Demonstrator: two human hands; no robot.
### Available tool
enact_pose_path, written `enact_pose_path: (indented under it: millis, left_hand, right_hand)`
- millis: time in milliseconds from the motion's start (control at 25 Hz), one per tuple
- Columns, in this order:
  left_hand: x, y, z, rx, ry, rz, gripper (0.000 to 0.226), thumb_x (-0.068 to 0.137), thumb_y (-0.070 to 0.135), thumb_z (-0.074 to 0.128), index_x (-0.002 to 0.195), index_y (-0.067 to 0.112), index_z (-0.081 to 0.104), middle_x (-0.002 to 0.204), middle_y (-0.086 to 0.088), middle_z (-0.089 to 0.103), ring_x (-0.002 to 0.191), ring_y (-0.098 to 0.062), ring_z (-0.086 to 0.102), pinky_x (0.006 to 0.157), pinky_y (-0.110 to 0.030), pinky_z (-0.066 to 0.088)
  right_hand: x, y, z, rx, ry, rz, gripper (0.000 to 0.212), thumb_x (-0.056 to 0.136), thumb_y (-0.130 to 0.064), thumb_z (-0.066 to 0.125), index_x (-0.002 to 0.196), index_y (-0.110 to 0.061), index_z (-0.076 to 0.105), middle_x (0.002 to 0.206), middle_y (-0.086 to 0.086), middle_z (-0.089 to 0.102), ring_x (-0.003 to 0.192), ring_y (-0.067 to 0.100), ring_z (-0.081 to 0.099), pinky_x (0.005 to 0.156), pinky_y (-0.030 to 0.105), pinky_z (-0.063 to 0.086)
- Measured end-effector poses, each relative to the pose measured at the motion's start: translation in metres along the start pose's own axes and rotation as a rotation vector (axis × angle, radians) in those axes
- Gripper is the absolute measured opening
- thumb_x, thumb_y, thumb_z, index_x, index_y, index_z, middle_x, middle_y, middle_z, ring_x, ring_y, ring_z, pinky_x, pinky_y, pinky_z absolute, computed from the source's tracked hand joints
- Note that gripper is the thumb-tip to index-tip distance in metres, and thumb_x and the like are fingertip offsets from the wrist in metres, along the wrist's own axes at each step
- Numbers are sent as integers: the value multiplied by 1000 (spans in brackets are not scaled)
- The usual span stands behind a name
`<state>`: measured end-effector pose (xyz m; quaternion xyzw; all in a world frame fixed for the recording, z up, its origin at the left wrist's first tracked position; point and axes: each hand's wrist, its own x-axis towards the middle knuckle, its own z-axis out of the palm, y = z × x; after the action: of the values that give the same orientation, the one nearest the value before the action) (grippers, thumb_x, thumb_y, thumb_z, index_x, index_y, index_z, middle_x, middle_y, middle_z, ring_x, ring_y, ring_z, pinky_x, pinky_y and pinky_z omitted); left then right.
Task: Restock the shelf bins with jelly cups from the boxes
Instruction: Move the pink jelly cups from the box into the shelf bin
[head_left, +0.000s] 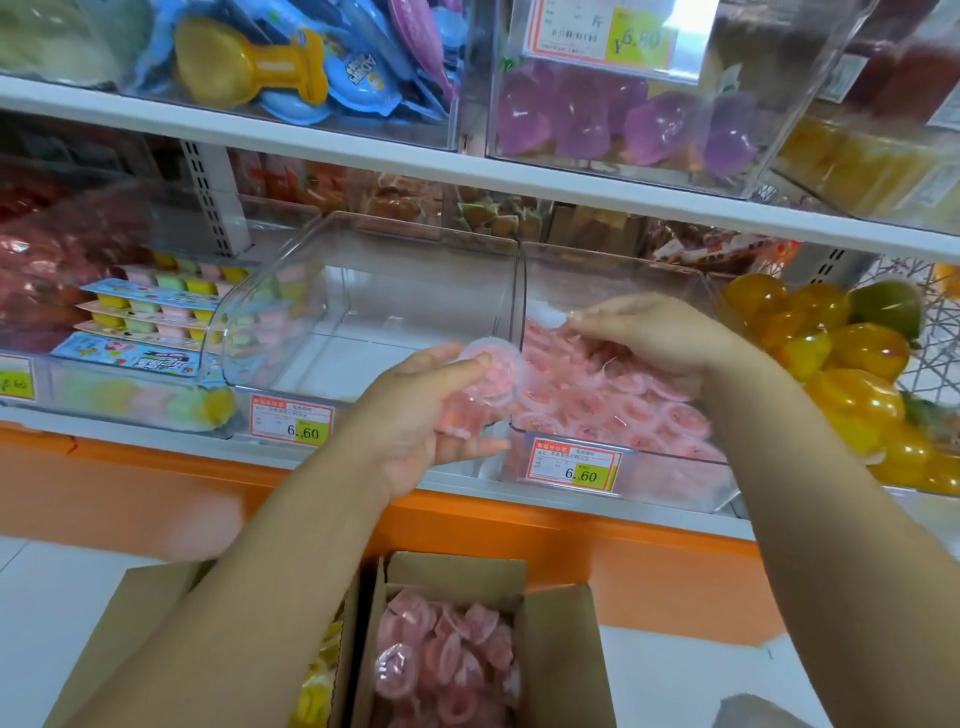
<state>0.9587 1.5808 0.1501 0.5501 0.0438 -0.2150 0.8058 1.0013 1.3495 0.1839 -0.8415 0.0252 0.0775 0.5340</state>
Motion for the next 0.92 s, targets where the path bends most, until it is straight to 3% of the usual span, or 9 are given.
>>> enact_pose_path:
  millis: [200,320,400,480,560,640,720,800,920]
  left_hand:
    - [-8,-4,11,130,-45,174,30,88,20,73,116,27,63,116,-3,68,96,-19,70,65,-37,61]
    - [-11,-3,13,140,-50,239,28,88,13,73,111,29,68,125,4,65,96,-17,71,69,-38,62]
    - [-9,-2,14,89,-73,226,38,88,11,72,121,30,65,133,4,61,105,-19,70,70,-39,61]
    - [-5,1,10,-20,-55,186,42,91,11,69,128,28,61,132,-4,59,107,-24,70,69,-39,61]
    - [0,6,5,-142,-21,155,32,94,11,64,123,22,63,127,-11,61,103,-27,72,66,-37,61]
    - [3,9,0,-204,7,125,23,96,13,60,117,19,65,125,-13,63,100,-27,72,64,-36,61]
    - [6,11,-3,-211,22,105,20,97,14,58,116,17,64,124,-13,64,100,-27,72,64,-36,61]
    - [9,10,-4,-201,30,96,20,98,14,56,117,16,64,123,-13,64,100,-27,71,63,-36,62]
    - [11,11,-4,-177,33,103,21,99,15,55,118,16,64,122,-12,66,98,-26,73,62,-35,62]
  right_hand:
    - [-38,-33,33,46,-237,106,45,85,-51,54,107,-12,61,76,16,68,57,19,64,48,22,48]
    - [-37,-34,39,189,-249,83,38,80,-39,63,101,-7,64,81,19,68,67,24,70,58,25,57]
    - [-33,-30,33,293,-210,55,27,77,-23,67,94,-3,67,80,15,68,67,21,68,62,24,58]
    - [-22,-19,14,307,-14,24,19,73,-11,71,89,-2,69,83,14,71,66,19,67,64,26,58]
    - [4,2,-23,57,314,45,20,73,-8,78,92,-7,72,87,12,72,67,19,66,69,30,58]
    - [33,25,-55,-434,516,143,17,82,-18,76,96,-14,69,99,8,70,80,22,65,78,35,55]
    - [58,41,-69,-771,460,184,11,88,-20,69,99,-18,68,114,5,65,95,21,59,83,24,51]
    - [72,53,-68,-907,343,220,15,92,-11,61,104,-11,69,114,3,61,98,19,55,76,9,43]
    - [80,66,-61,-1188,259,311,27,95,-12,53,119,-7,64,121,9,60,112,25,57,91,25,47]
